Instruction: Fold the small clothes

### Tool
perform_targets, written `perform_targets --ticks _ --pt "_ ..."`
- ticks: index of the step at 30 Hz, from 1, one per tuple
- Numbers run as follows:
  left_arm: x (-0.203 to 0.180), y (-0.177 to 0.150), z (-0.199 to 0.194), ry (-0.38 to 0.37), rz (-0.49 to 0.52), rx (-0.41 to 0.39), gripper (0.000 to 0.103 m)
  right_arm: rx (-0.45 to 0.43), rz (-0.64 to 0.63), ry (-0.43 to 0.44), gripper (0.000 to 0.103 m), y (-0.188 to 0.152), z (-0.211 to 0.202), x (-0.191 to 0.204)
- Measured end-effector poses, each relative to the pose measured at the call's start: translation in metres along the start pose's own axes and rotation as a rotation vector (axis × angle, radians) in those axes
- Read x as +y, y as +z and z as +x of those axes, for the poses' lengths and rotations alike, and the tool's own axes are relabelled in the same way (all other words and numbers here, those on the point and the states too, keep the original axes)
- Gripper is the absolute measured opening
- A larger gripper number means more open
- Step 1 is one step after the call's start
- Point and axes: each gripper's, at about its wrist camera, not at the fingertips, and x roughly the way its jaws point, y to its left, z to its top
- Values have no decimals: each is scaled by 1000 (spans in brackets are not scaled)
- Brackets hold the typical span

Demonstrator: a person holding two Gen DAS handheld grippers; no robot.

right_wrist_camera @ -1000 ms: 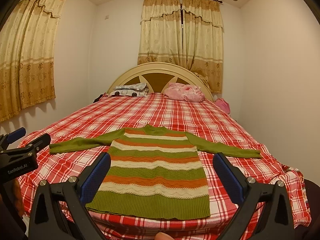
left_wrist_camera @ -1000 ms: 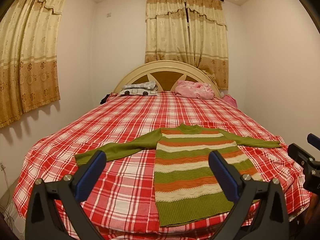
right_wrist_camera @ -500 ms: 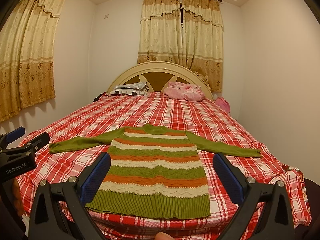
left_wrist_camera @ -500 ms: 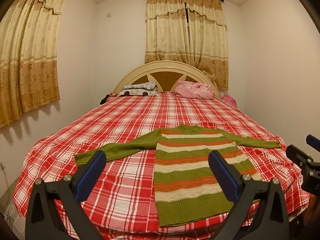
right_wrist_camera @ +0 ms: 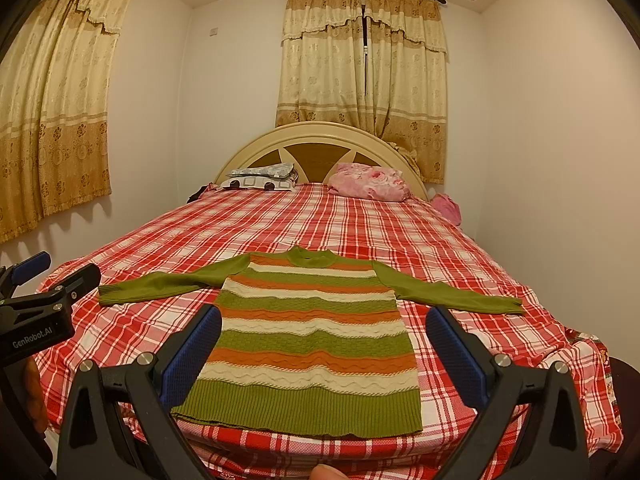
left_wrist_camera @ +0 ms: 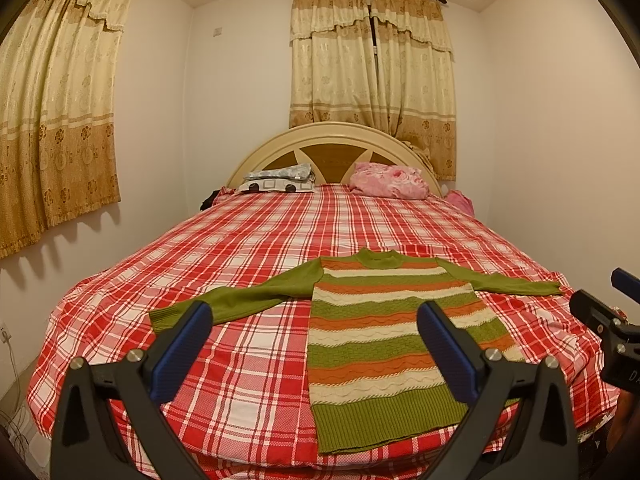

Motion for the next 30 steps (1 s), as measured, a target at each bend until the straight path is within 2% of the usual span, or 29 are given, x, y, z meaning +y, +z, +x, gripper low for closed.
perform_targets --ticks 30 --pt "1 -1 9 3 19 14 103 25 -8 6 102 -13 14 9"
